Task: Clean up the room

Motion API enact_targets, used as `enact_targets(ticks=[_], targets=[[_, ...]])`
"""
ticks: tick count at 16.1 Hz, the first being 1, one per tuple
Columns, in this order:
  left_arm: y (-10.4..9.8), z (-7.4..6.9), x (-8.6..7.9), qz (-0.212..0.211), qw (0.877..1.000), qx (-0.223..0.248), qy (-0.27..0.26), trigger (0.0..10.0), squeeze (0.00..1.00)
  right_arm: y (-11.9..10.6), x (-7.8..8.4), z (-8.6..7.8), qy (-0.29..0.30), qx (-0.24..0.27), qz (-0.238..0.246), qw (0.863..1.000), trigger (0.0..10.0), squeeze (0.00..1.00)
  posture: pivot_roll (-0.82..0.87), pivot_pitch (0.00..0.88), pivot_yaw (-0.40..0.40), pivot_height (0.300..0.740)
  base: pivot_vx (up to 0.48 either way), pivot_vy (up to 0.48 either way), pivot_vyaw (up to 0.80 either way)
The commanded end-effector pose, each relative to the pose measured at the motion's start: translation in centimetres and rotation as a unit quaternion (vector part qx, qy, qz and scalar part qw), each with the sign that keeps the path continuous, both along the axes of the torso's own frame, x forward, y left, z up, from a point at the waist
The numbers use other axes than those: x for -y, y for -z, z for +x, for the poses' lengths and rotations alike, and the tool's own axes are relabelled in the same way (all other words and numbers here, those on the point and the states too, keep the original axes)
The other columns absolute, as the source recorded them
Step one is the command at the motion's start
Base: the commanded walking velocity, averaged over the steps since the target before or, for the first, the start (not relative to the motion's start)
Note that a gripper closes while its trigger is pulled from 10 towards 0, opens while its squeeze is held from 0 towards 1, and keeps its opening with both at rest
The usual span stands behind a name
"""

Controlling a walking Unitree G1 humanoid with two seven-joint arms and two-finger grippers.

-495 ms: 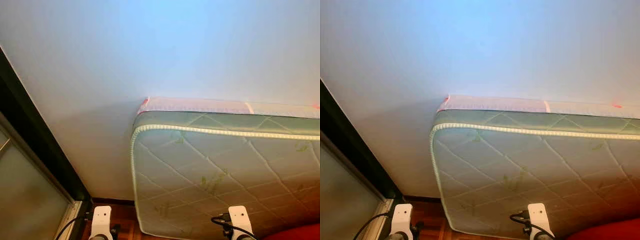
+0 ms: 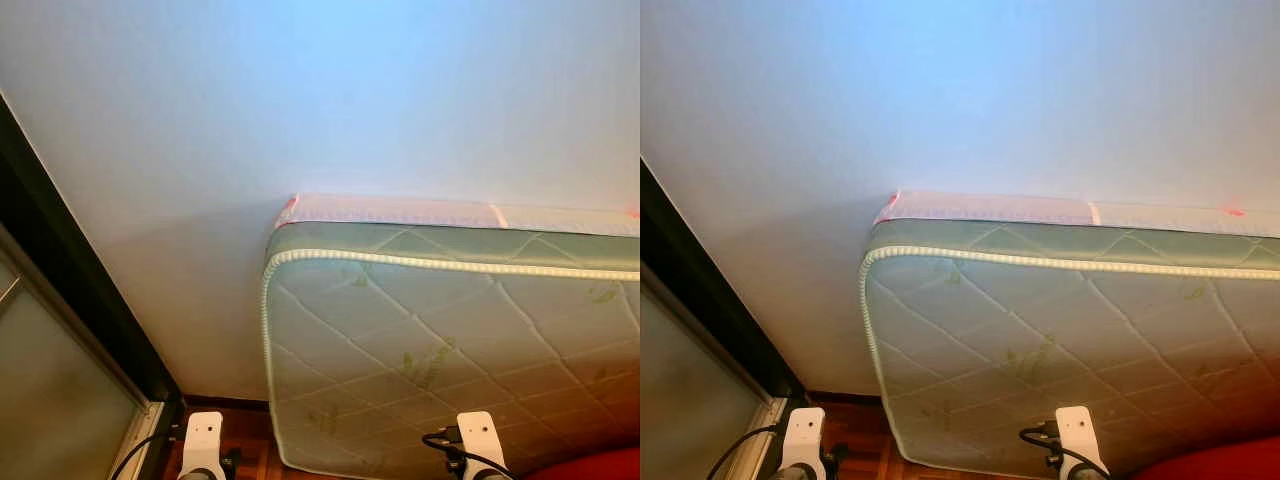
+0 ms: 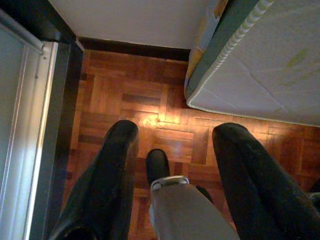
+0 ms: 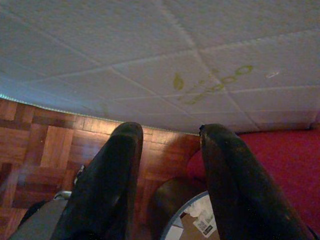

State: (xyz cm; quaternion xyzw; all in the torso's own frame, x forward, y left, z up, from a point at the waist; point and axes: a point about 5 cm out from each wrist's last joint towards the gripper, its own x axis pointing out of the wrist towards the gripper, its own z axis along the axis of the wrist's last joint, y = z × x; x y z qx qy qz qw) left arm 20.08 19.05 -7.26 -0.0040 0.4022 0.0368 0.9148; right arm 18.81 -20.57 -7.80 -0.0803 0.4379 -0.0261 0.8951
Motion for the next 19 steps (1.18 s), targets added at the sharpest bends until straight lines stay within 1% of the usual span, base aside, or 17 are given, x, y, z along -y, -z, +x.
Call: enact_targets(ticks=[1,9,10,11,12,17,19], targets=[[-1.2,2.1,-1.8,0.041,0.997,-0.033,0.062,10.0,0.00,-0.1,2.2,-0.5,0.081,-0.017,0.086,0.993,10.0,0.00,0.06,0.023,-0.013,0.740,0.000,0.000,0.00],[-1.2,2.1,-1.8,0.041,0.997,-0.033,0.062,10.0,0.00,-0.1,2.2,-0.5,0.081,-0.017,0.086,0.993,10.0,0.00,0.06,0.023,-0.013,0.740,0.000,0.000,0.00],[-1.3,2.2,-1.8,0.048,0.996,-0.031,0.063,10.0,0.00,-0.2,1.7,-0.2,0.088,-0.014,0.096,0.991,10.0,0.00,0.06,0.035,0.014,0.740,0.000,0.000,0.00],[-1.4,2.3,-1.9,0.053,0.996,-0.029,0.064,10.0,0.00,-0.3,1.1,0.3,0.102,-0.007,0.114,0.988,10.0,0.00,0.06,0.032,0.014,0.740,0.000,0.000,0.00],[-1.4,2.3,-2.0,0.055,0.996,-0.027,0.063,10.0,0.00,-0.3,1.0,0.4,0.104,-0.005,0.118,0.988,10.0,0.00,0.07,0.026,0.013,0.740,0.000,0.000,0.00],[-1.4,2.3,-2.0,0.056,0.996,-0.028,0.061,10.0,0.00,-0.3,1.1,0.3,0.107,-0.006,0.121,0.987,10.0,0.00,0.06,0.015,0.015,0.740,0.000,0.000,0.00],[-1.3,2.3,-1.7,0.050,0.997,-0.027,0.055,10.0,0.00,-0.3,1.3,0.4,0.105,-0.003,0.124,0.987,10.0,0.00,0.06,0.006,-0.005,0.740,0.000,0.000,0.00]])
